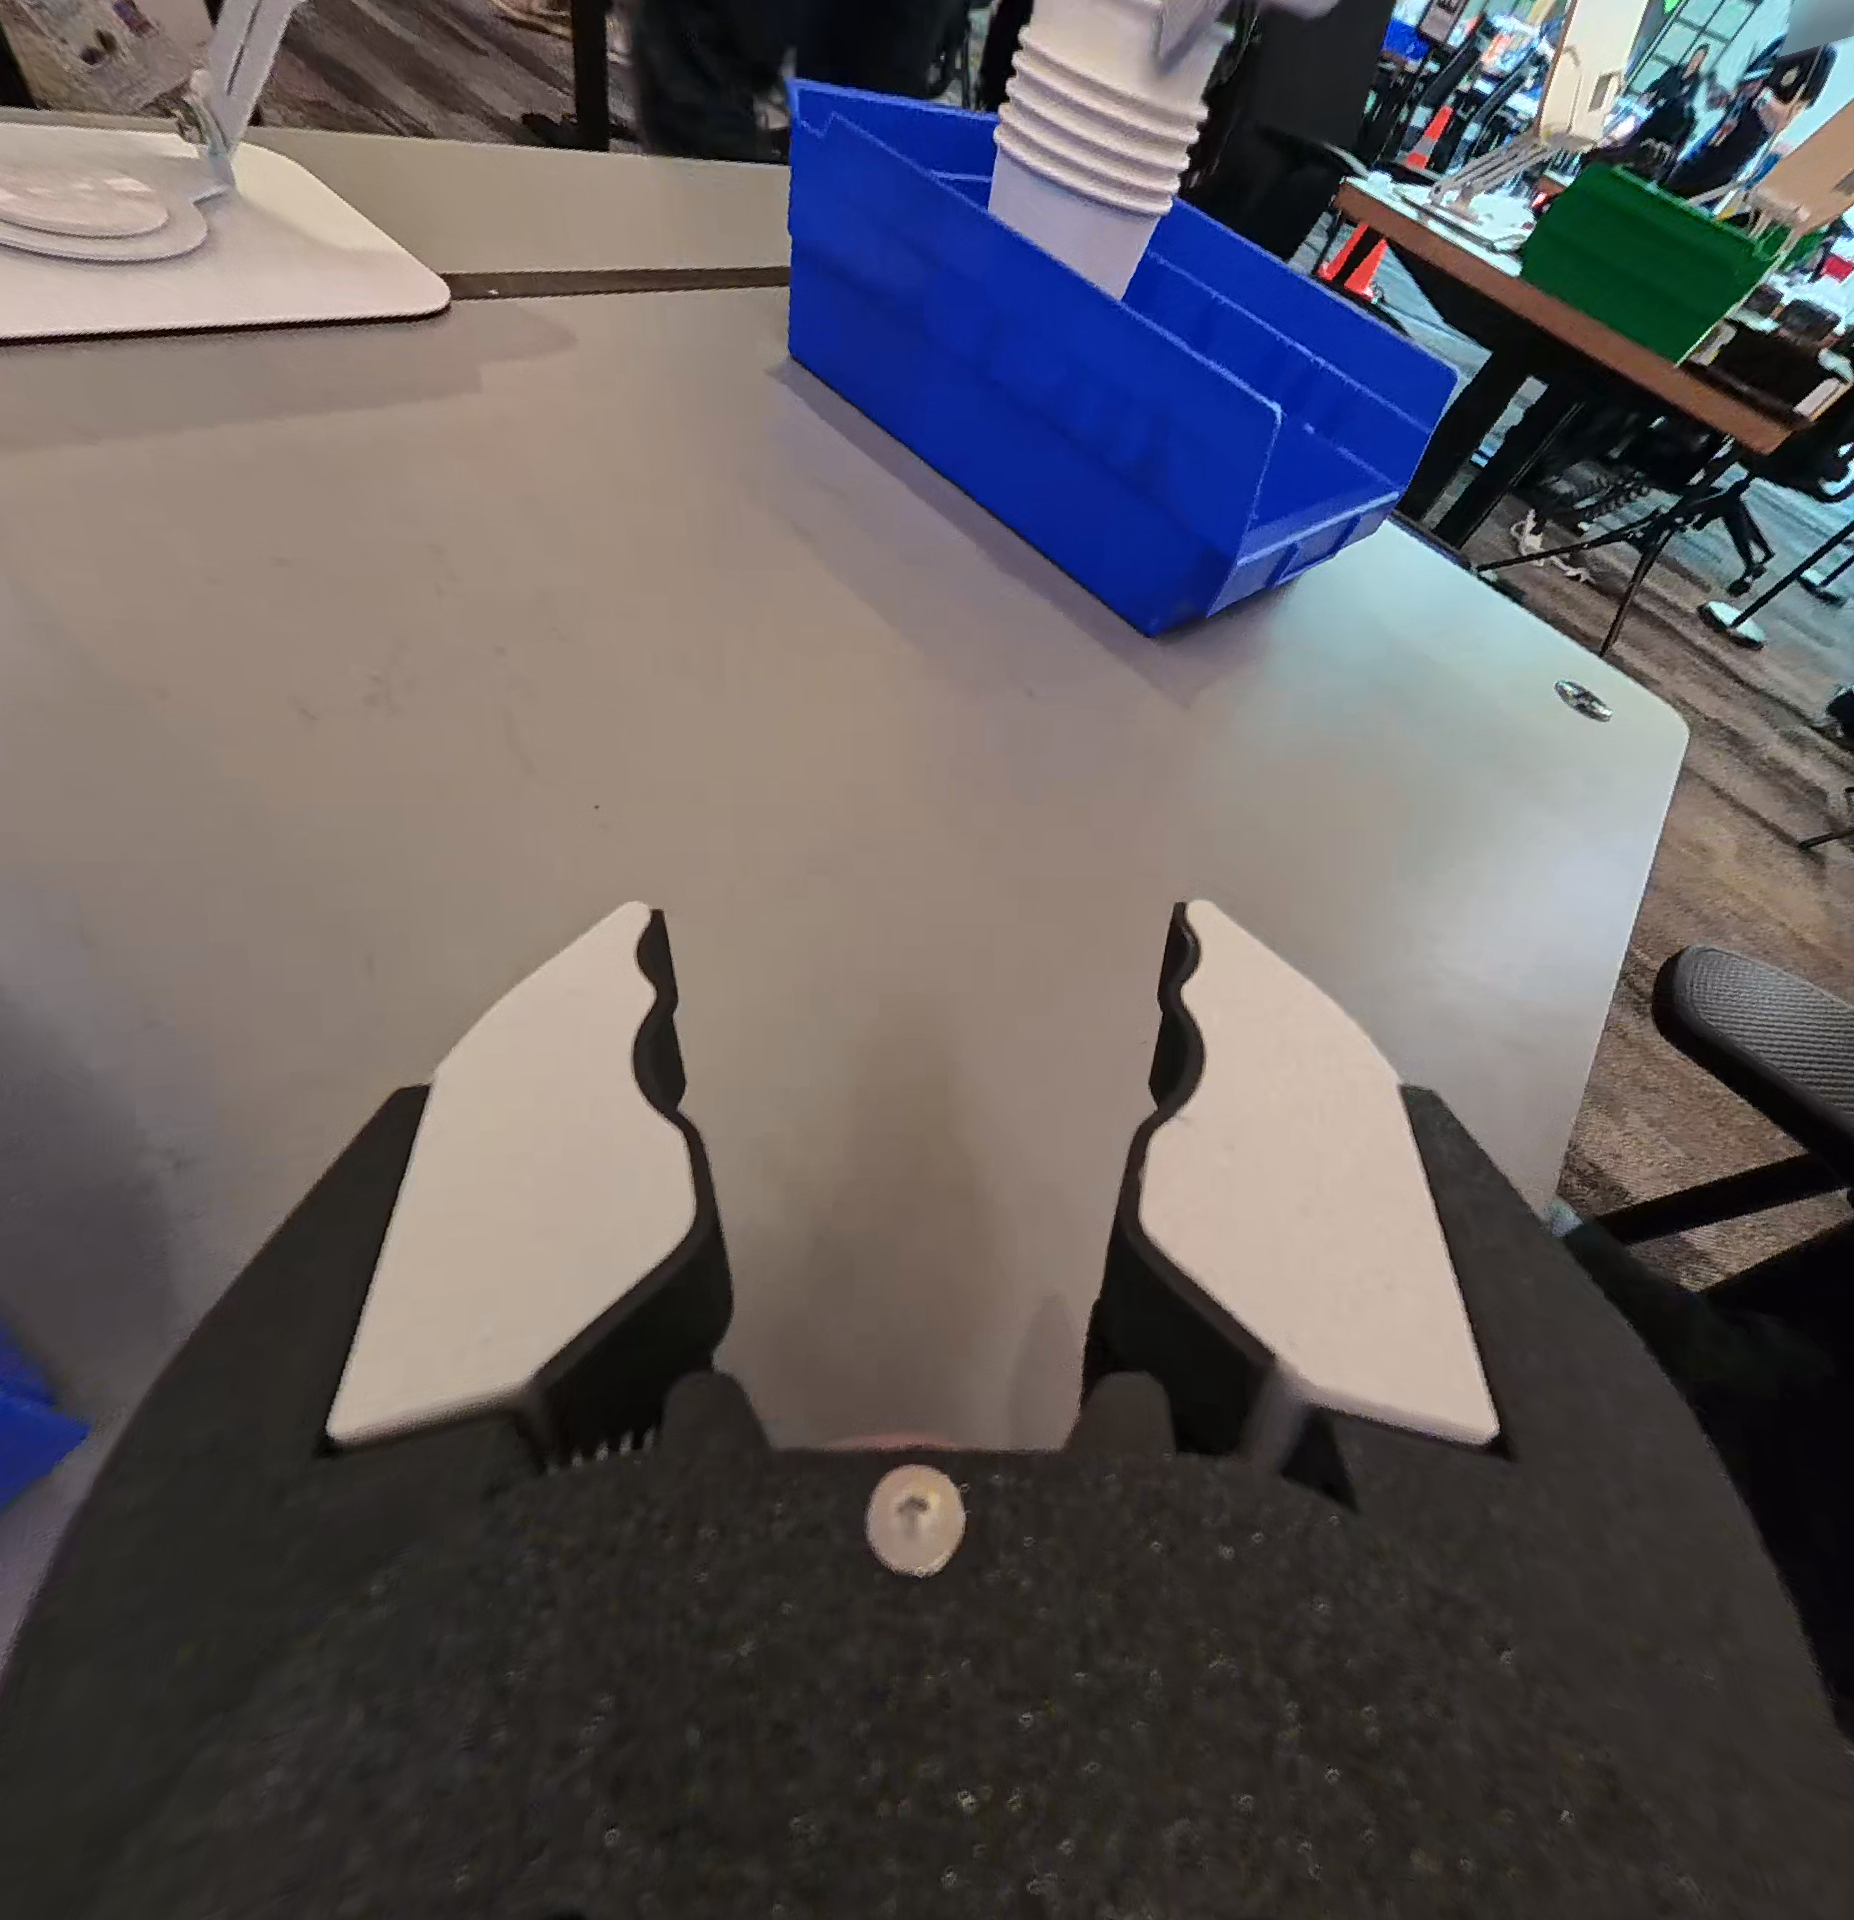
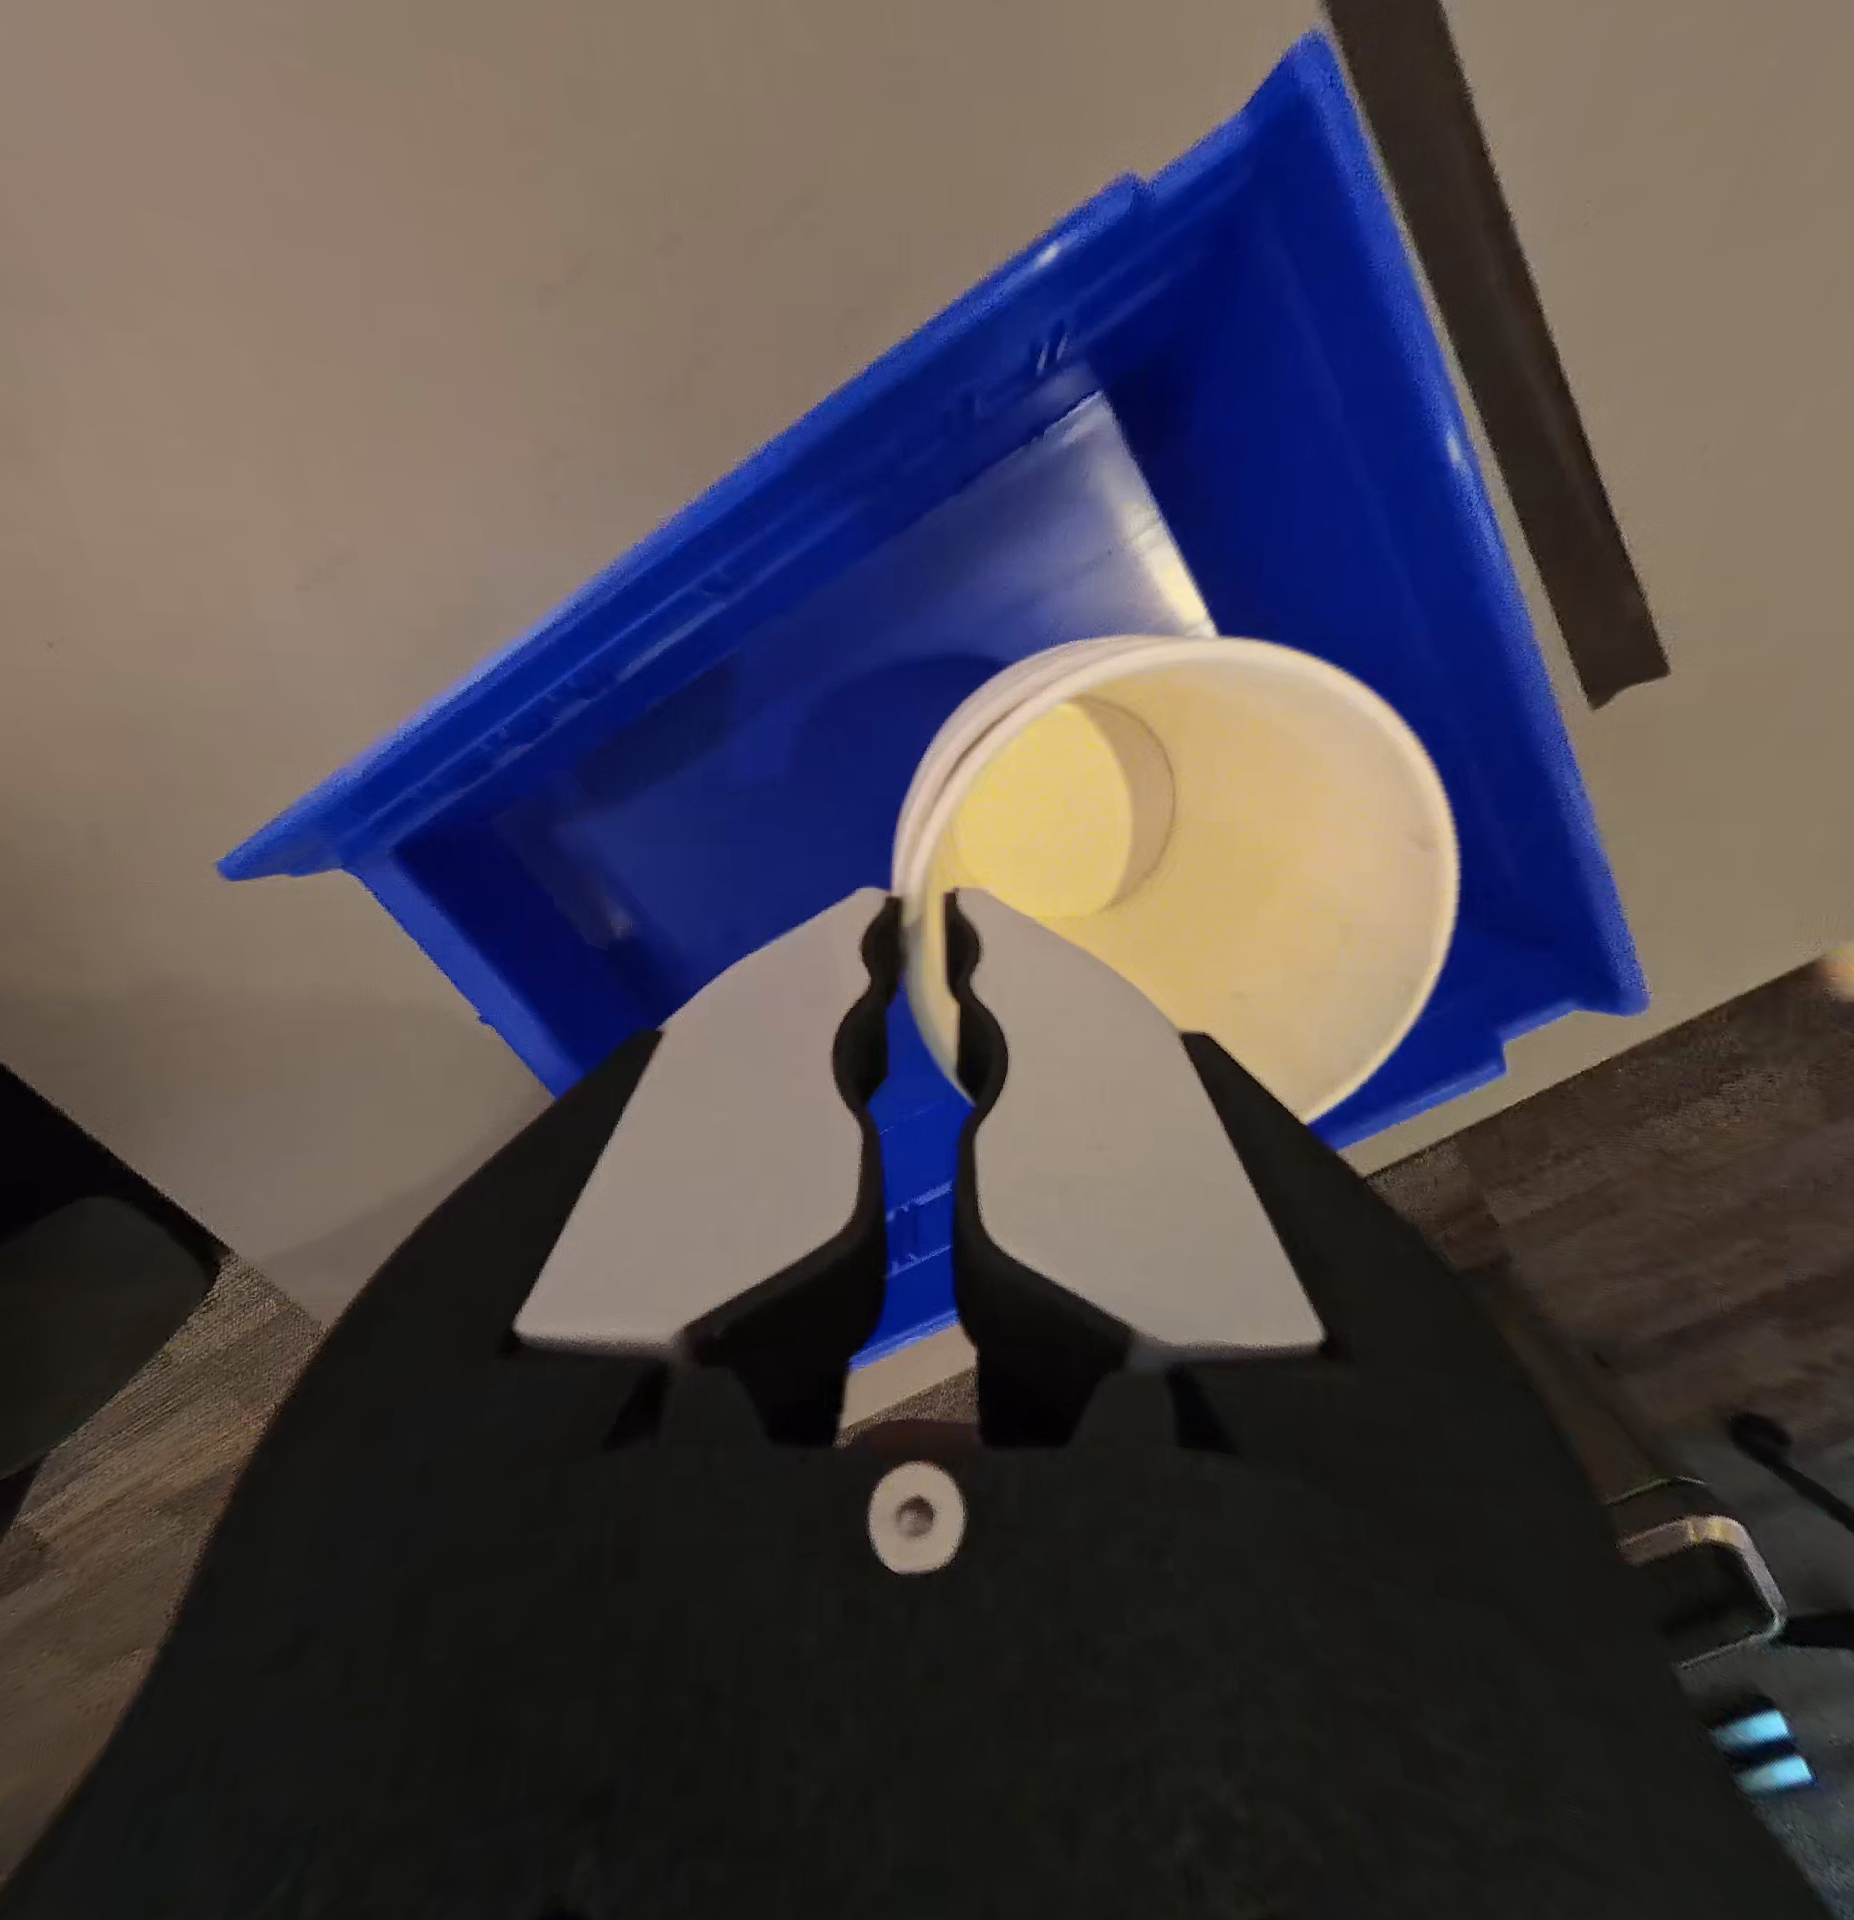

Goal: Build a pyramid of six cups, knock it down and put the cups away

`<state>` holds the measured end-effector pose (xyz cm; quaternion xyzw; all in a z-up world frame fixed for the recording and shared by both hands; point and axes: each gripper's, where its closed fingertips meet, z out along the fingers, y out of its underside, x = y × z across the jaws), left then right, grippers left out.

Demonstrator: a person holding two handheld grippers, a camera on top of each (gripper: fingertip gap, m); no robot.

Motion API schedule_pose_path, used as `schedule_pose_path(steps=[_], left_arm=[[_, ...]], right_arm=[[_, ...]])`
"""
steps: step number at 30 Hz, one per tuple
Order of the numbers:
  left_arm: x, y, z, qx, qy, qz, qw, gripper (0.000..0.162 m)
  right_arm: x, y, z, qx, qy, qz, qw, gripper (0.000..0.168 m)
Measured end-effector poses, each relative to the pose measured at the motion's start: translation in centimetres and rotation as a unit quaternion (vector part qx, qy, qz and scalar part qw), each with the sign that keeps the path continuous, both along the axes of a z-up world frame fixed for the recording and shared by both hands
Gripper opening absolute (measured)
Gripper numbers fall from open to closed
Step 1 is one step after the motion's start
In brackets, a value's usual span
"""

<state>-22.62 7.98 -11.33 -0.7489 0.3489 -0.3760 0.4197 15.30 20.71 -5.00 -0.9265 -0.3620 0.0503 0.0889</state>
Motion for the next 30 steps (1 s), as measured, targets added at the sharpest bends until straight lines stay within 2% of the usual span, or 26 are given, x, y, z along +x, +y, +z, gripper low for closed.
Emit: schedule_pose_path(steps=[1,4,6,9,11,14,16,20,22,25,26,30], left_arm=[[0.1,-0.1,-0.2,0.003,0.005,-0.001,1.0,0.089],[0.2,-0.2,-0.4,0.017,0.02,0.007,1.0,0.089],[-0.2,0.0,0.2,0.034,0.024,0.017,0.999,0.089],[-1.4,0.6,1.8,0.071,0.031,0.051,0.996,0.09],[-2.8,1.2,3.3,0.096,0.027,0.091,0.991,0.092],[-5.7,2.1,4.8,0.118,0.026,0.165,0.979,0.091],[-8.0,2.5,5.0,0.123,0.037,0.211,0.969,0.091],[-12.6,2.7,3.7,0.109,0.081,0.284,0.949,0.087],[-14.9,2.7,2.7,0.12,0.116,0.312,0.935,0.087],[-17.4,2.4,1.5,0.126,0.131,0.341,0.922,0.078],[-17.6,2.3,1.5,0.125,0.124,0.341,0.923,0.075],[-17.9,2.5,1.2,0.112,0.113,0.34,0.927,0.08]], right_arm=[[0.2,0.1,-0.5,0.0,-0.006,-0.003,1.0,0.019],[0.2,-0.5,-0.3,0.002,0.002,-0.003,1.0,0.024],[-0.2,-0.6,1.6,0.045,0.017,-0.008,0.999,0.024],[-2.2,-1.4,6.3,0.184,0.067,-0.031,0.98,0.032],[-4.0,-3.0,9.7,0.321,0.114,-0.068,0.938,0.037],[-5.8,-7.9,12.0,0.488,0.199,-0.165,0.833,0.053],[-6.4,-11.4,9.9,0.529,0.214,-0.219,0.791,0.056],[-6.1,-16.1,2.6,0.553,0.178,-0.31,0.752,0.061],[-6.2,-17.4,-1.4,0.524,0.178,-0.347,0.757,0.062],[-6.3,-18.6,-4.7,0.518,0.155,-0.349,0.765,0.064],[-6.5,-18.7,-5.1,0.519,0.15,-0.34,0.77,0.064],[-6.8,-18.7,-5.1,0.529,0.135,-0.326,0.772,0.063]])
